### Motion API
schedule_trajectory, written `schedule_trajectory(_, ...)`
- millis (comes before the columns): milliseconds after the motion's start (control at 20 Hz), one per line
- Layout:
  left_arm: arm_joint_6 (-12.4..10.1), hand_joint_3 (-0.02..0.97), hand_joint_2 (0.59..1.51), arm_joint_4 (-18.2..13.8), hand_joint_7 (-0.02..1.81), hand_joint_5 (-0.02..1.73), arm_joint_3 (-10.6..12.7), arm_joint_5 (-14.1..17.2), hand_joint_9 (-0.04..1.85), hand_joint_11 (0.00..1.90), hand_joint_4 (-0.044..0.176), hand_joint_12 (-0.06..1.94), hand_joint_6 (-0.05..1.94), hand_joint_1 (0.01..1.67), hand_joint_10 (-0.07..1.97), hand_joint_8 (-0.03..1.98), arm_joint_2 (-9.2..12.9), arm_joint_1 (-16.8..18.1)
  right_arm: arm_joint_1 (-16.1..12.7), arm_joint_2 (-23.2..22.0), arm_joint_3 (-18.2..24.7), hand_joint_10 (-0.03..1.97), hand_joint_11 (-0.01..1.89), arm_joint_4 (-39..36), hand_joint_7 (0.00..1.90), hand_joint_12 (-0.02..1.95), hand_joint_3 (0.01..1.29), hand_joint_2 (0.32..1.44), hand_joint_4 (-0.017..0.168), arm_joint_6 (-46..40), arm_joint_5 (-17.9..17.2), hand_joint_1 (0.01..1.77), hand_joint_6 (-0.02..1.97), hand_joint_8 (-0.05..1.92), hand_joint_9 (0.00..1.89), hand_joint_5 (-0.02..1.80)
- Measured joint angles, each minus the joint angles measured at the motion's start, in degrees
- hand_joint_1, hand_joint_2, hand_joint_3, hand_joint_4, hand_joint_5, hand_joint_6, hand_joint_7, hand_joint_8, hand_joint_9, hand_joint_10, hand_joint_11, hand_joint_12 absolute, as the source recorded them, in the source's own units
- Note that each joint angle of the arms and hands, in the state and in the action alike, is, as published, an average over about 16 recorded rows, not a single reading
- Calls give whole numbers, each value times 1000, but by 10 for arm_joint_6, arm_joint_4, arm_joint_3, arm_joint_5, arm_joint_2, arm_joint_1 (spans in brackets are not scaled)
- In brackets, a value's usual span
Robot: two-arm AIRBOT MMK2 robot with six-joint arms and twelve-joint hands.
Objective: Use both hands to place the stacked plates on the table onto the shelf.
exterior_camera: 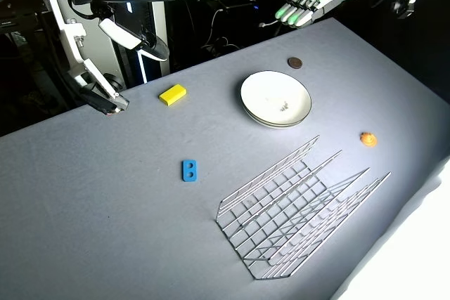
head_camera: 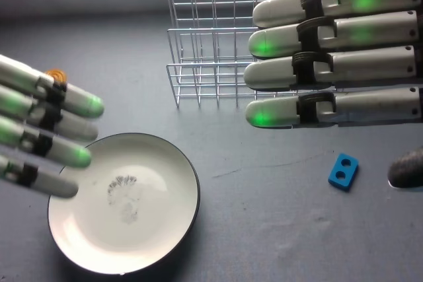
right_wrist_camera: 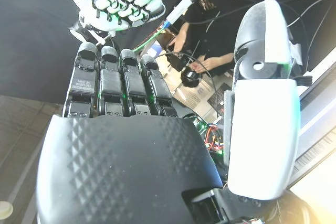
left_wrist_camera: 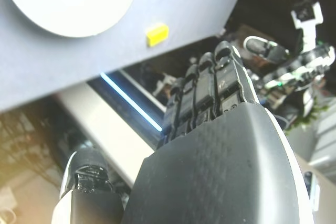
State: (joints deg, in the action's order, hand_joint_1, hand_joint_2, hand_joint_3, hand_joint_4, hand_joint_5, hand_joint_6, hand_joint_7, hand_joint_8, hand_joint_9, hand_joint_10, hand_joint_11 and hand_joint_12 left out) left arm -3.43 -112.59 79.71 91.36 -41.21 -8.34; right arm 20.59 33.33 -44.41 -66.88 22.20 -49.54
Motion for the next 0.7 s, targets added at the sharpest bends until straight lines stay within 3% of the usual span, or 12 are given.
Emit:
schedule_trajectory(300,-11,20,1095,-3,18,21,-2,-14,16,16,2,-12,-16,21,8,-14,0,-48,1,0,1,8,22,0,11,-8,15,920,8,10,-2,914,23,20,14,21)
schedule_trajectory(700,34,21,1100,32,16,19,-13,-79,21,16,2,-12,-15,22,8,-14,0,-145,2,2,6,8,22,0,11,-8,16,926,7,28,10,913,24,21,13,21)
